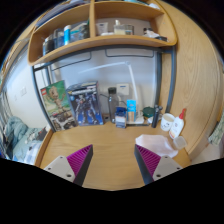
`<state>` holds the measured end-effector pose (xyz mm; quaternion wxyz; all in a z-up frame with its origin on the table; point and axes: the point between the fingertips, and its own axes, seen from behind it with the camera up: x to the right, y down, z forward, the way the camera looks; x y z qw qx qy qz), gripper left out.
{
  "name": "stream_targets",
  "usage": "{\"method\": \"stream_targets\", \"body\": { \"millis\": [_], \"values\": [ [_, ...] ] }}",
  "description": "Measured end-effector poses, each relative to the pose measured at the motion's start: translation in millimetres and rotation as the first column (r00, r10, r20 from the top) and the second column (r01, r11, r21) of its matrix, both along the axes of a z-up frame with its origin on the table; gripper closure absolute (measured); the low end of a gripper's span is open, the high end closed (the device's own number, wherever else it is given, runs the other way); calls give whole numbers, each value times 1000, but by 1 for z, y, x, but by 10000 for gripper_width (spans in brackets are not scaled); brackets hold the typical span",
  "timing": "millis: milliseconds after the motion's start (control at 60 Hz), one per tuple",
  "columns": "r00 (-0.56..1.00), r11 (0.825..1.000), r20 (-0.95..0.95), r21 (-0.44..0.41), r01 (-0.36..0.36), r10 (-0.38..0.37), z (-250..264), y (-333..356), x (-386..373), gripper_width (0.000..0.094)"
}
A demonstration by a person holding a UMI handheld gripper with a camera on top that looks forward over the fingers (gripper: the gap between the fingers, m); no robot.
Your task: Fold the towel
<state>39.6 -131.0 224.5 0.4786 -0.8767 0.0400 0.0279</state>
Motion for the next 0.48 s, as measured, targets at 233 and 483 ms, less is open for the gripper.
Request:
{"method": "stream_targets", "body": {
  "millis": [233,483],
  "values": [
    [997,998,43,1,-59,59,-3,-58,-66,88],
    [997,998,44,8,-70,70,-3,-85,-93,82]
  ]
}}
